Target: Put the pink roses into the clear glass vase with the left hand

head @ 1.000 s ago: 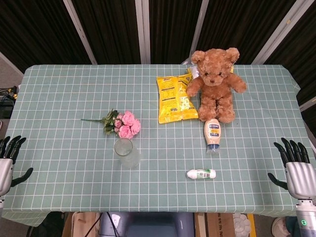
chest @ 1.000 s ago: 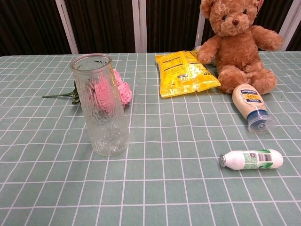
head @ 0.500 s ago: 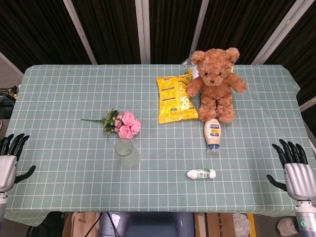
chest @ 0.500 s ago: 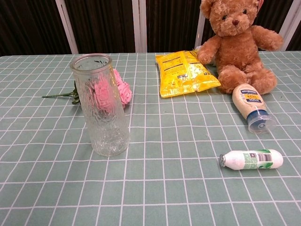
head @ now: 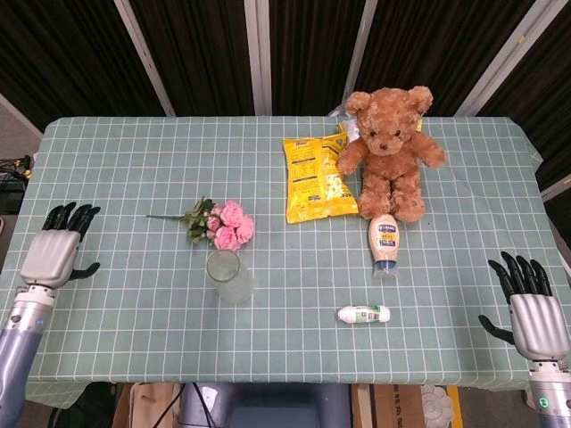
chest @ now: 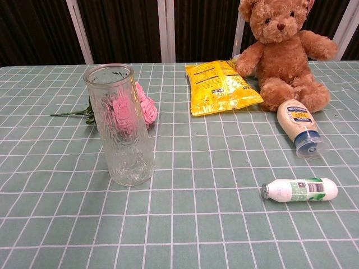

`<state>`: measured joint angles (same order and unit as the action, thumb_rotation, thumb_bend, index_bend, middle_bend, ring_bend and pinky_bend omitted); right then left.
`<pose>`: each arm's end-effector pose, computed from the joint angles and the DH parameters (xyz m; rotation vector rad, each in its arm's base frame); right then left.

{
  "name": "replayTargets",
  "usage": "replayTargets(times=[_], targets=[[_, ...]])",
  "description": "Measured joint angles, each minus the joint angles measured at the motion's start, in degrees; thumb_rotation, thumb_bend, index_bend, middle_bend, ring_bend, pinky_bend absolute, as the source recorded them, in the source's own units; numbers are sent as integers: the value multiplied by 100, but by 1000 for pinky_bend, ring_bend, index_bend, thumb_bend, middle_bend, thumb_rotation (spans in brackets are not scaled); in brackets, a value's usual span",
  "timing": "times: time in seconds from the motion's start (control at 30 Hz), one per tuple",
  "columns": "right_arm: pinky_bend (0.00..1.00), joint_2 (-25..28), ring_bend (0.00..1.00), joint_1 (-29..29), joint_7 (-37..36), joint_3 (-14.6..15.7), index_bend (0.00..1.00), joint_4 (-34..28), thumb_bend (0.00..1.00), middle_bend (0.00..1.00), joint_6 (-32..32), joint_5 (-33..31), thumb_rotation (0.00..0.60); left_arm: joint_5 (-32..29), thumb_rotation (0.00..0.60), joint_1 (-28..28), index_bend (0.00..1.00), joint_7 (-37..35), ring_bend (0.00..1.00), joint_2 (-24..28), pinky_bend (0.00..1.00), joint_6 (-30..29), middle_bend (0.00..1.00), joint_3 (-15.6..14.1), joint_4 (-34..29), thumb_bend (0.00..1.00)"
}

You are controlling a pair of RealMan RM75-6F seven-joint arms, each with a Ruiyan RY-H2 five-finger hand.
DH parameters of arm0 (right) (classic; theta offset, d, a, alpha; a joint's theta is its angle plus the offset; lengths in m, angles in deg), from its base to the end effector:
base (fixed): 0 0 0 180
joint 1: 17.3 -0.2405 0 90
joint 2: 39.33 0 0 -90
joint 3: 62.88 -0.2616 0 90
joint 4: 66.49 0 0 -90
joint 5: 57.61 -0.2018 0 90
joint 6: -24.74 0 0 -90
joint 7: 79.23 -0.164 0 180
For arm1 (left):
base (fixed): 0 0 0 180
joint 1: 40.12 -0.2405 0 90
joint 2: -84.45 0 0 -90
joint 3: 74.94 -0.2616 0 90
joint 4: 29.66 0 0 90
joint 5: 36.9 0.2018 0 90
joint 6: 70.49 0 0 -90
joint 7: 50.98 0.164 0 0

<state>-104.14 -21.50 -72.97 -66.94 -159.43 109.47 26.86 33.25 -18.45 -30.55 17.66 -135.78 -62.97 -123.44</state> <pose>-0.3144 -0.2011 0.1680 1.3779 -0.8467 0.8308 -0.2670 0.3145 0.1376 -1.5516 -0.7972 -0.7218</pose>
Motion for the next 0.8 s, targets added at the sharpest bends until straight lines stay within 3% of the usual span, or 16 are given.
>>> replayTargets(times=[0.37,0.63,0.8], targets=[[0,-38,36,-26,78,14,148,11,191,75,-67,-16,600,-1149,600,1216,98,955,0,-803,35,870,69,404,589,245],[0,-73,36,-37,167,-1,149,40,192,74,-104,-80,600,-1776,600,1843,92,1452,0,-1431,29,1286,60,380,1317,213],[0,-126,36,-73,252,2,148,56,192,75,-181,-116,600,-1813,600,2075,80,1275,0,-1817,21,1451,52,353,1682,163]])
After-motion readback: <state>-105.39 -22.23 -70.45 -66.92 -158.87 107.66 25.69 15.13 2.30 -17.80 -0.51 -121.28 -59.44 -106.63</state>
